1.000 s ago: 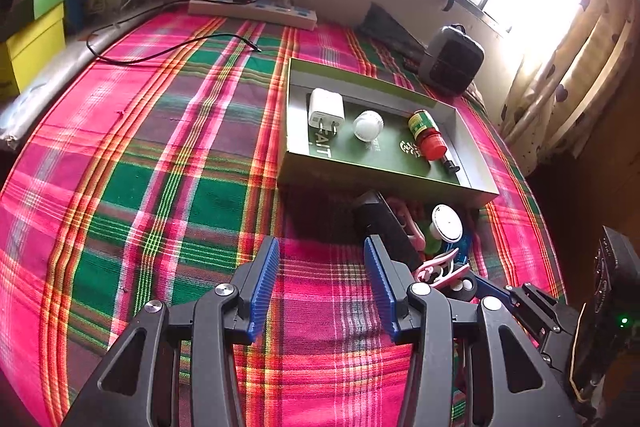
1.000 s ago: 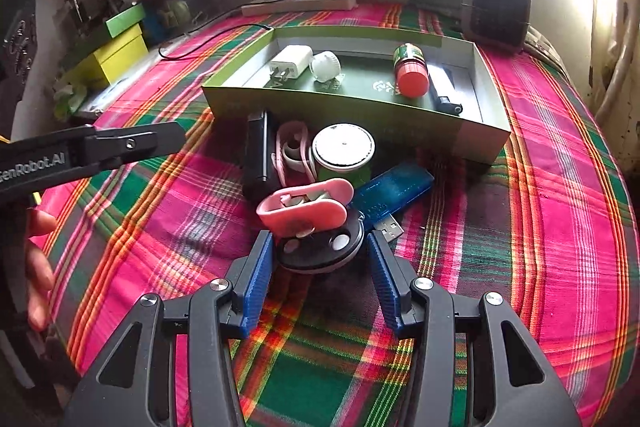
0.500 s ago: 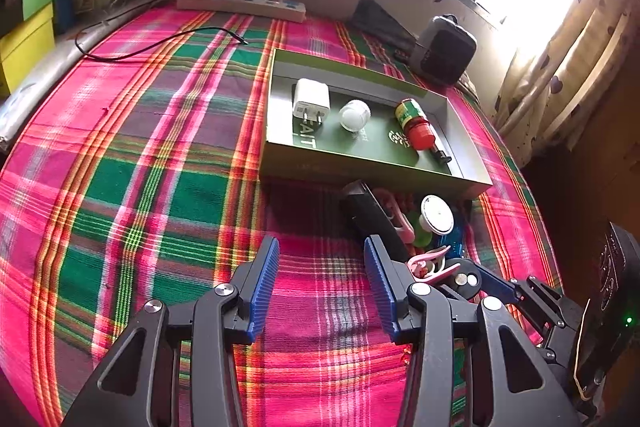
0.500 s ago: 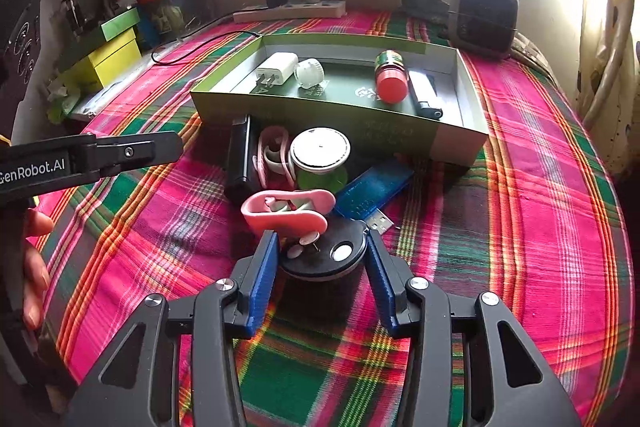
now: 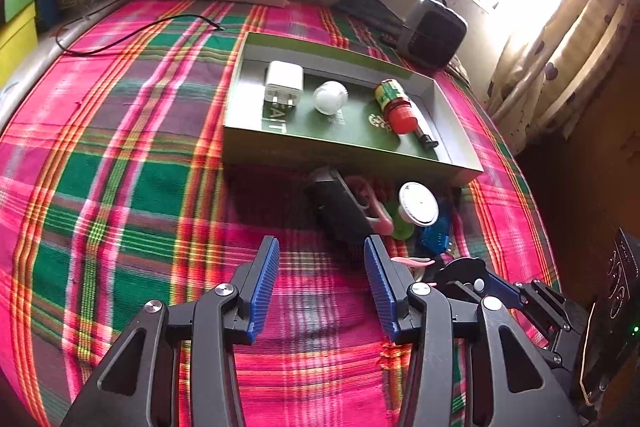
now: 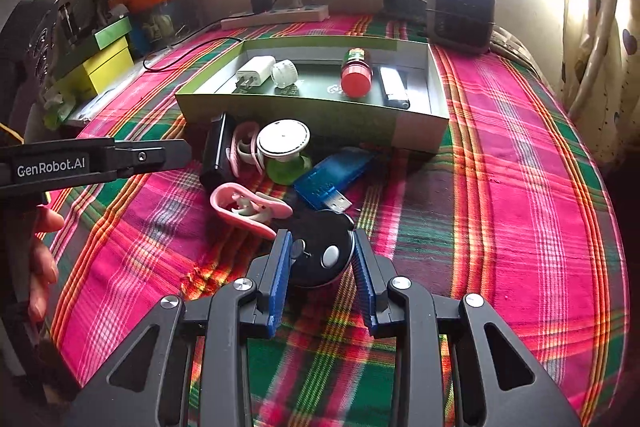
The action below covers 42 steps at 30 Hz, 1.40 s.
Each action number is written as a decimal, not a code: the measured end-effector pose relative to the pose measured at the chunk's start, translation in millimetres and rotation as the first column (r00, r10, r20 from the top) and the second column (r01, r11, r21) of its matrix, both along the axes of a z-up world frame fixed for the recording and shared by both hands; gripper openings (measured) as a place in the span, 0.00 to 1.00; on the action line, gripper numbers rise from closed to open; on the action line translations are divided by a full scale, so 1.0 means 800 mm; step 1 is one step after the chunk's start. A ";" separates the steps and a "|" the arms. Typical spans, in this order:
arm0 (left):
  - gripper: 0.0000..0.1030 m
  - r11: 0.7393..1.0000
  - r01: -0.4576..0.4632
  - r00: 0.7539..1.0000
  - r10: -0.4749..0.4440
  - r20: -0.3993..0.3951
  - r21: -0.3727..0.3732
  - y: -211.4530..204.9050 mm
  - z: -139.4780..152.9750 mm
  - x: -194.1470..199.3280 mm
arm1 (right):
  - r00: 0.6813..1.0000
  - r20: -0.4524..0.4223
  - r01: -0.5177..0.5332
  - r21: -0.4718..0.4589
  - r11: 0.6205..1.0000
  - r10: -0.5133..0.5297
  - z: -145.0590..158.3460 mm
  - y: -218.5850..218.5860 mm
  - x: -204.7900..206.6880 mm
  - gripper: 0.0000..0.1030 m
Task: Organize rigid objects
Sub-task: 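Close right gripper on black round disc while left gripper moves toward black rectangular device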
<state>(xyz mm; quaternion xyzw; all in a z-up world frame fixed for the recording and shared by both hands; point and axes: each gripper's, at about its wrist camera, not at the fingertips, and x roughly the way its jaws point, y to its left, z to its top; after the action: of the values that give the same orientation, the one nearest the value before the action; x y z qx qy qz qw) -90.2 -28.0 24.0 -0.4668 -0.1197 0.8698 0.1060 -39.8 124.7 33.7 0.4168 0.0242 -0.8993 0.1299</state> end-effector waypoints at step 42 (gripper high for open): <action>0.42 0.988 -0.047 0.998 0.054 0.044 -0.144 0.001 -0.017 -0.027 | 1.000 0.000 0.016 -0.036 0.999 -0.016 0.001 0.019 -0.003 0.30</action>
<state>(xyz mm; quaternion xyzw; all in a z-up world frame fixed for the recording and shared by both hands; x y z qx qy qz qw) -111.5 -26.8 10.1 -0.4906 -0.0713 0.8672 0.0472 -42.5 139.6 34.5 0.4145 0.0047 -0.9007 0.1302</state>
